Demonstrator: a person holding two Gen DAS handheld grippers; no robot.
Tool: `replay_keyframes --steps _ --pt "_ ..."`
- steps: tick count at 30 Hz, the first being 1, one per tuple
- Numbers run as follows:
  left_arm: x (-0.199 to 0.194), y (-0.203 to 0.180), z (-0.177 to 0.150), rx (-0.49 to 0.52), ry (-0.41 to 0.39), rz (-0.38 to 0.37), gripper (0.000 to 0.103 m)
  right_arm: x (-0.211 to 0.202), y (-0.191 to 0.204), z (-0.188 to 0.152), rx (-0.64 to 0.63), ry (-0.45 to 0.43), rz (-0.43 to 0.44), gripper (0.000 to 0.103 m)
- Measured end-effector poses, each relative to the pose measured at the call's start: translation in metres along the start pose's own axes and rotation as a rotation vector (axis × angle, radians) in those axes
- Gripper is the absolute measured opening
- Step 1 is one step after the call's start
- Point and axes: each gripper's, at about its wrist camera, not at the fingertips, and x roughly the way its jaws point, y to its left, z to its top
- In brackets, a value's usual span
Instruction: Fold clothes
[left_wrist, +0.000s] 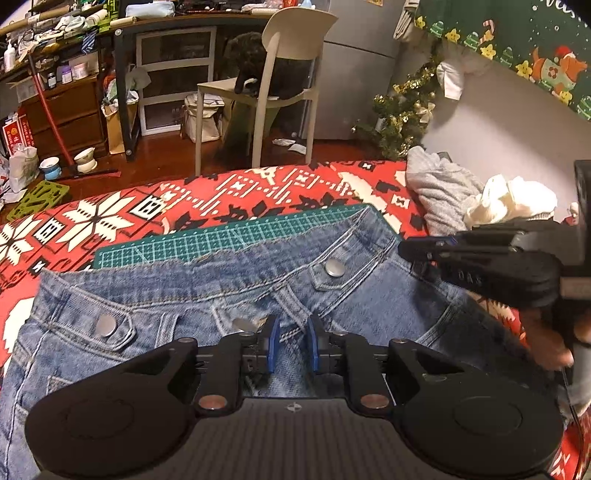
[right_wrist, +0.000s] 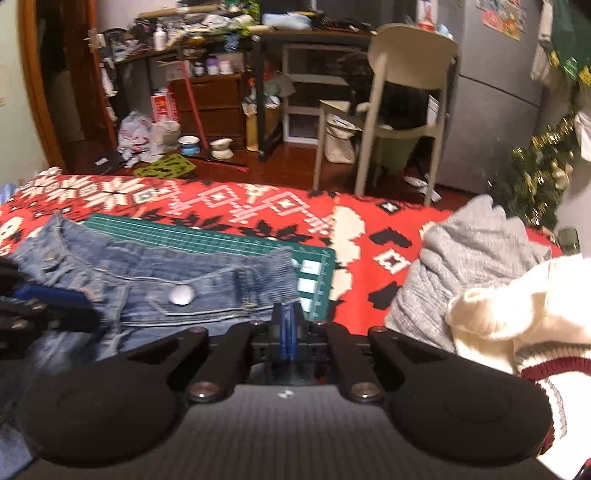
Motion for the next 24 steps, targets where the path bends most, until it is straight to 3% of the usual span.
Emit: replay_keyframes --steps 11,14,20,24 --pt "0.021 0.013 0.015 -0.051 0.016 -0.026 0.015 0.044 0.002 0.031 -0.008 -0.002 -0.022 0.0" --pt "0.019 0.015 0.013 -0.052 0.015 -0.028 0.014 0.052 -0.003 0.036 0.015 -0.005 -0.054 0.005" --pt "0.004 0.01 0.014 -0.044 -0.009 -0.061 0.011 0.01 -0.018 0.03 0.071 -0.041 0.02 0.005" --pt "0.001 -0.003 0.013 -0.029 -0.012 -0.105 0.011 -0.012 -0.025 0.005 0.064 -0.004 0.054 0.004"
